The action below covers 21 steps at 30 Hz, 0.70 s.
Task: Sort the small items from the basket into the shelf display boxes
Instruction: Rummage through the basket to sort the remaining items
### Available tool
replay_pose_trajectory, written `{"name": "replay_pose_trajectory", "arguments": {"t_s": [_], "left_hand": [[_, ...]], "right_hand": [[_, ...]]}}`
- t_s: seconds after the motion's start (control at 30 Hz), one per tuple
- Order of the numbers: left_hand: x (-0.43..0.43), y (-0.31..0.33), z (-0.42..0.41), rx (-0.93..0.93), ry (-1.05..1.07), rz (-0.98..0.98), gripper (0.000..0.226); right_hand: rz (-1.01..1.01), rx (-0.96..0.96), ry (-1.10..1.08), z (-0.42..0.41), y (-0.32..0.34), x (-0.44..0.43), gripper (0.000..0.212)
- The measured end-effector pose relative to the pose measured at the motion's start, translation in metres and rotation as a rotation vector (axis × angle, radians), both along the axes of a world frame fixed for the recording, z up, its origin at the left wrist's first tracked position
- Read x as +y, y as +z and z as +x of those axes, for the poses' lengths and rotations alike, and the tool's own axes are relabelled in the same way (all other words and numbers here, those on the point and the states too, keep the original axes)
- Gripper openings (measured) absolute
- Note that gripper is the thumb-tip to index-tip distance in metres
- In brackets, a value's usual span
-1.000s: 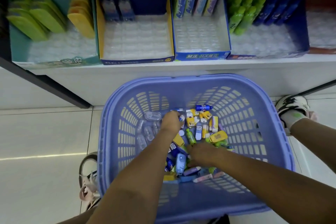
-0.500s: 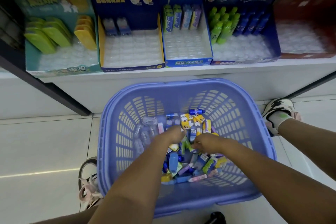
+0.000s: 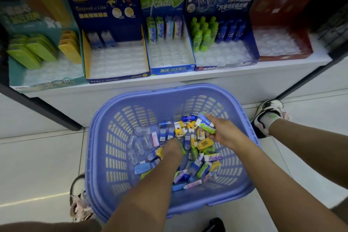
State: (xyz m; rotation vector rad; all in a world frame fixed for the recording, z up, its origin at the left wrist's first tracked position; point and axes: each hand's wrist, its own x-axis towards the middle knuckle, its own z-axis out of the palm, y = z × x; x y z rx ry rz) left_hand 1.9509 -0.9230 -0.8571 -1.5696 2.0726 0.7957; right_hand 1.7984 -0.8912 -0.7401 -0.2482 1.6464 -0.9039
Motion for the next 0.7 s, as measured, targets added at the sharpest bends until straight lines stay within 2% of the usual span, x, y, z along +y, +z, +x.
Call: {"name": "replay_pose_trajectory", "arguments": {"t_s": [0.1,0.23,0.37,0.43,0.5,0.63,0.7], "left_hand": [[0.008,0.004,-0.002,-0.007,0.070,-0.019,0.033],[0.010,0.012,0.002,0.025,0.162,0.049,0.032],[-0.005,0.024,0.012,0.163,0.407,0.250,0.031],[-0.012,0.036,0.016,0.353,0.659,0.477,0.011],[-0.017,0.051,0.019,0.578,0.894,0.677,0.014],[-0.023,0.097,0.007,1.173,1.099,0.958,0.017],[-0.025,0.123,-0.002,1.434,1.156,0.976,0.026]], "right_hand": [[-0.057,-0.162,-0.078,-0.002,0.007,0.006,0.028],[-0.096,-0.233,-0.102,-0.006,0.015,0.013,0.032],[-0.150,-0.217,-0.117,-0.008,0.024,0.014,0.035],[-0.181,-0.191,-0.107,-0.006,0.030,0.014,0.035],[-0.222,-0.155,-0.083,-0.002,0.037,0.012,0.035],[-0.338,-0.080,-0.077,0.009,0.052,0.008,0.034],[-0.424,-0.049,-0.102,0.015,0.060,0.007,0.034]]}}
